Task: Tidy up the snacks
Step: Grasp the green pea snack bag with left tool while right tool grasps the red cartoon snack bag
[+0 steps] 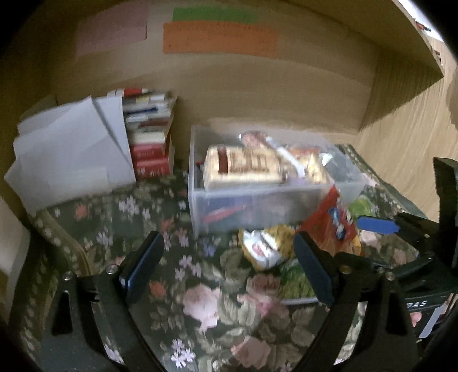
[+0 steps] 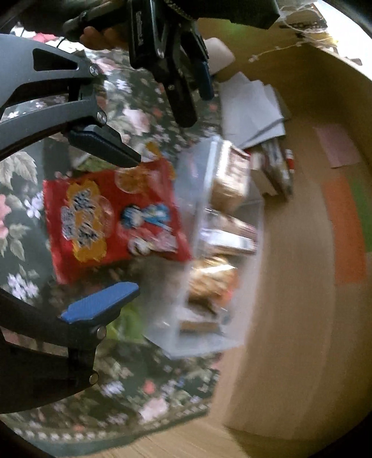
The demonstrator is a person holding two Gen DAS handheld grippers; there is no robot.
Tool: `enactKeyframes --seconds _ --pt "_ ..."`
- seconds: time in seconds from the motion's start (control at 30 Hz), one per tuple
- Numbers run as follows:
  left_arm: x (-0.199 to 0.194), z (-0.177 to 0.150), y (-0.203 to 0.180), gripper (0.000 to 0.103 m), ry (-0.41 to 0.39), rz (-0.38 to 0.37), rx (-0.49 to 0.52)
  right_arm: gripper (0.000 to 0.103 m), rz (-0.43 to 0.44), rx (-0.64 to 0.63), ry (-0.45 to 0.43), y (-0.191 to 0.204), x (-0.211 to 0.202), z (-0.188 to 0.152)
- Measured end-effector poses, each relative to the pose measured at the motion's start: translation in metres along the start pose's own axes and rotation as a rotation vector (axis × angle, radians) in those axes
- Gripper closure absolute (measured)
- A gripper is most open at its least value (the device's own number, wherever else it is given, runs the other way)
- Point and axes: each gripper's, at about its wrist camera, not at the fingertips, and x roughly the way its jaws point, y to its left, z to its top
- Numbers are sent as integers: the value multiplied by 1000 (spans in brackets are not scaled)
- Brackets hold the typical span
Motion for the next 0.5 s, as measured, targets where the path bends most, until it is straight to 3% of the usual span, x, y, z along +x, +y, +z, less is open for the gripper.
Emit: enactKeyframes --seconds 0.3,0.37,0.43,0.5 --pt "12 -27 -1 10 69 -30 -16 22 -22 -11 69 6 27 -9" --pt "14 -29 -3 10 75 -40 -14 26 -14 1 75 4 29 -8" --pt "15 -31 -9 11 80 -55 -7 37 -17 -5 75 3 28 -8" --pt "16 -32 -15 12 81 -68 4 37 -22 -3 69 2 22 -10"
